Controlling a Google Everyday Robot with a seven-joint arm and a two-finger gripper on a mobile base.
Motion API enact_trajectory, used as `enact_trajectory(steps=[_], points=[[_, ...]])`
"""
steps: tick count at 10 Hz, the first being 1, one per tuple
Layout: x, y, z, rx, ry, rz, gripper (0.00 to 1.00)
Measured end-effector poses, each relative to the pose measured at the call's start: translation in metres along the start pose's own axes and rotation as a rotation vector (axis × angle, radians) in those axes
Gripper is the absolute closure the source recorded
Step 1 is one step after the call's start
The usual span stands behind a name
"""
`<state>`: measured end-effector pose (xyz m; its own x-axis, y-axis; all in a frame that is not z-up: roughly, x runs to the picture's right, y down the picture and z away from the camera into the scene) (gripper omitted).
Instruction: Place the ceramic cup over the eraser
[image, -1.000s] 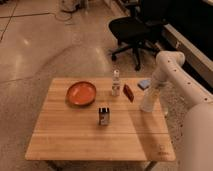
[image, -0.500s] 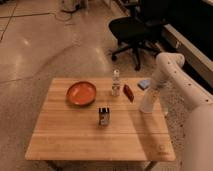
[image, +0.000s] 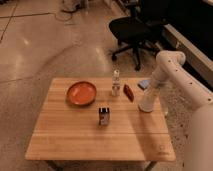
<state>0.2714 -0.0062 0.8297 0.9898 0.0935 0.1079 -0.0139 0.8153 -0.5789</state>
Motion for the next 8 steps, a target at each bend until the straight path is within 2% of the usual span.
enact_trajectory(steps=[3, 4, 6, 8], points=[[-0.026, -0.009, -0.066, 0.099, -0.009, -0.111, 1.0], [-0.034, -0.006, -0.083, 0.117, -0.014, -0.137, 1.0], [-0.056, 0.016, -0.111, 0.127, -0.036, -0.207, 1.0], [-0.08, 0.041, -0.122, 0.107, -0.064, -0.272, 1.0]])
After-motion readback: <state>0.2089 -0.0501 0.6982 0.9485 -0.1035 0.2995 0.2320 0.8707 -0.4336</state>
